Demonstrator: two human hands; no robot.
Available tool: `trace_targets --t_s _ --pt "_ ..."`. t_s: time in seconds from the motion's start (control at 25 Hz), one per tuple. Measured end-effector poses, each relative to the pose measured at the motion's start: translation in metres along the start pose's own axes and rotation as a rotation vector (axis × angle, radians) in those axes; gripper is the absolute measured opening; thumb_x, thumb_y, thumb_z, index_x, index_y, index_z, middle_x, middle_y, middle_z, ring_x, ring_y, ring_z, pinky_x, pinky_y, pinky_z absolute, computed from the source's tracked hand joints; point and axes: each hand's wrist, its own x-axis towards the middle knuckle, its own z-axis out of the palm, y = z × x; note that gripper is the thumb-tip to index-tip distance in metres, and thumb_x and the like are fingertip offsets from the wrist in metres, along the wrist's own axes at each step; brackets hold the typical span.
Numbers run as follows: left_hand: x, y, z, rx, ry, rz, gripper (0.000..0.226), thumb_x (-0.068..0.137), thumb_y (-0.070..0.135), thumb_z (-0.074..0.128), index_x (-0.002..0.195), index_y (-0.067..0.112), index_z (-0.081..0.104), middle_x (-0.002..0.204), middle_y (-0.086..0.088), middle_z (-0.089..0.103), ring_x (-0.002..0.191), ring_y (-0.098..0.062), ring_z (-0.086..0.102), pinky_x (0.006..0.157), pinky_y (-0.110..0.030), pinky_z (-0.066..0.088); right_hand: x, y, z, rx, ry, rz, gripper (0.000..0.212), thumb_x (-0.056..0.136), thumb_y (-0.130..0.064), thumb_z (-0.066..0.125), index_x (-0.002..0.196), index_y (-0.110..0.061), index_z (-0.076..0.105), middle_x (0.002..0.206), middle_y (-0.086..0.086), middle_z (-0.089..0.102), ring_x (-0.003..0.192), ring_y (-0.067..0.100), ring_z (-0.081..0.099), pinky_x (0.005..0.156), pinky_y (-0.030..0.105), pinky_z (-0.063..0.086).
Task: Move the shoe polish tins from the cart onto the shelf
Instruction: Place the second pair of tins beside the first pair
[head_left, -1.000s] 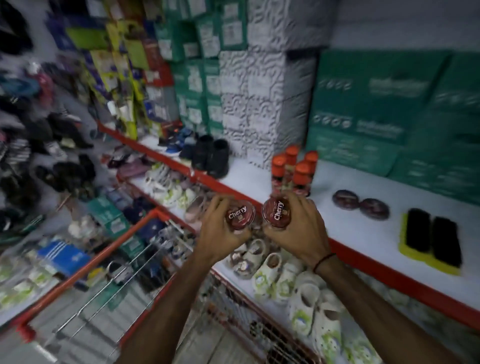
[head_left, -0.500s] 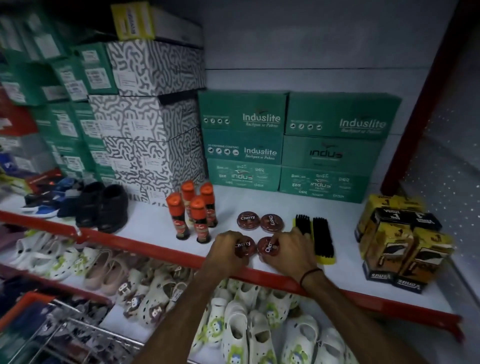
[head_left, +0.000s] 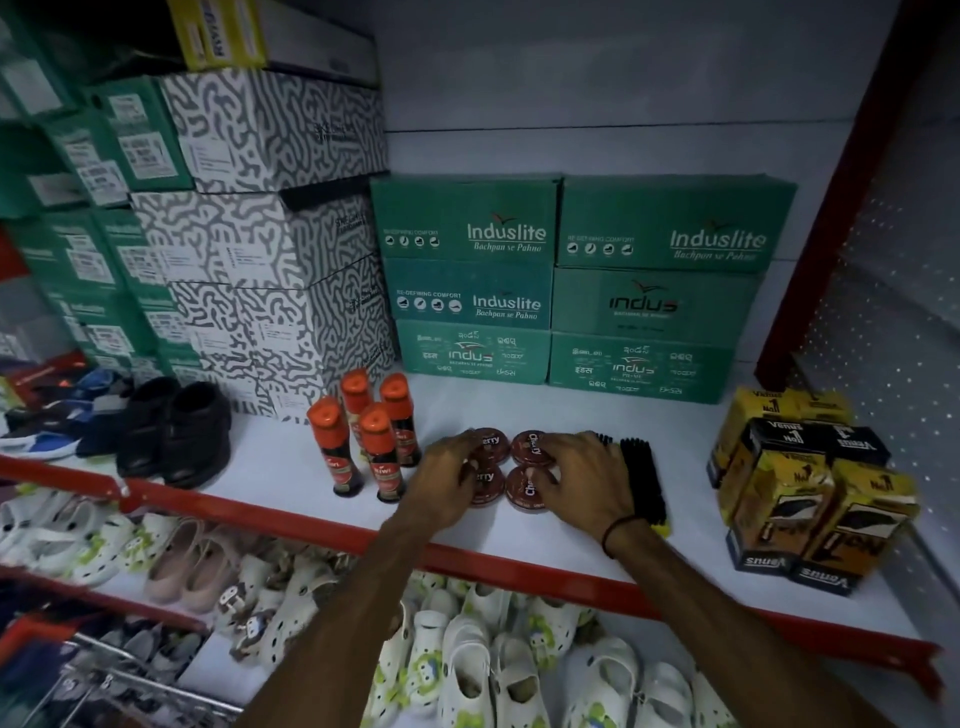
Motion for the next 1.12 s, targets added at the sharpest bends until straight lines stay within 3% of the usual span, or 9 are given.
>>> trace_targets --t_s 0.12,0.24,0.36,0.56,0.8,1.12 --pt "0.016 -0.006 0.005 0.090 -0.181 -0.032 0.060 0.092 -0.004 0.049 0.149 0.014 0.049 0.156 -0.014 0.050 0.149 -0.037 0.038 0.130 -0.044 0.019 0.020 0.002 0.002 -0.031 -0.194 -0.054 0.046 0.094 -0.040 0.054 0.140 -0.034 0.054 0.154 -0.008 0.049 0.146 0.023 0.039 0.120 0.052 0.024" --pt "0.019 -0.011 0.009 0.060 -0.205 -0.051 0.059 0.093 -0.001 0.050 0.149 0.019 0.051 0.153 -0.019 0.052 0.149 -0.042 0.036 0.125 -0.047 0.026 0.027 0.005 0.008 -0.015 -0.293 -0.083 0.043 0.096 -0.036 0.051 0.139 -0.034 0.056 0.151 -0.002 0.054 0.150 0.022 0.034 0.125 0.058 0.007" --pt "0.018 -0.016 0.013 0.030 -0.189 -0.054 0.057 0.094 0.000 0.052 0.148 0.020 0.053 0.154 -0.019 0.051 0.152 -0.039 0.033 0.126 -0.049 0.027 0.025 0.009 0.010 0.010 -0.280 -0.091 0.042 0.097 -0.040 0.052 0.138 -0.033 0.058 0.148 -0.001 0.056 0.149 0.022 0.036 0.126 0.057 0.005" --pt "0.018 -0.018 0.012 -0.002 -0.179 -0.006 0.057 0.092 -0.003 0.053 0.145 0.018 0.057 0.145 -0.018 0.060 0.142 -0.042 0.048 0.121 -0.052 0.038 0.022 0.008 0.008 0.029 -0.265 -0.095 0.042 0.098 -0.039 0.052 0.139 -0.030 0.057 0.152 -0.005 0.052 0.149 0.022 0.036 0.126 0.057 0.005" --pt "0.019 -0.023 0.015 0.032 -0.203 -0.019 0.060 0.094 0.002 0.053 0.148 0.027 0.052 0.156 -0.013 0.050 0.155 -0.033 0.028 0.128 -0.047 0.025 0.023 0.006 0.008 0.019 -0.272 -0.103 0.044 0.098 -0.039 0.051 0.141 -0.030 0.055 0.153 -0.007 0.051 0.149 0.020 0.036 0.126 0.057 0.005" --pt "0.020 -0.023 0.014 0.018 -0.222 -0.009 0.059 0.094 0.000 0.053 0.148 0.024 0.052 0.156 -0.008 0.051 0.155 -0.035 0.027 0.128 -0.045 0.021 0.021 0.006 0.007 0.009 -0.276 -0.098 0.045 0.097 -0.040 0.053 0.141 -0.029 0.055 0.151 -0.004 0.054 0.148 0.020 0.037 0.126 0.057 0.006"
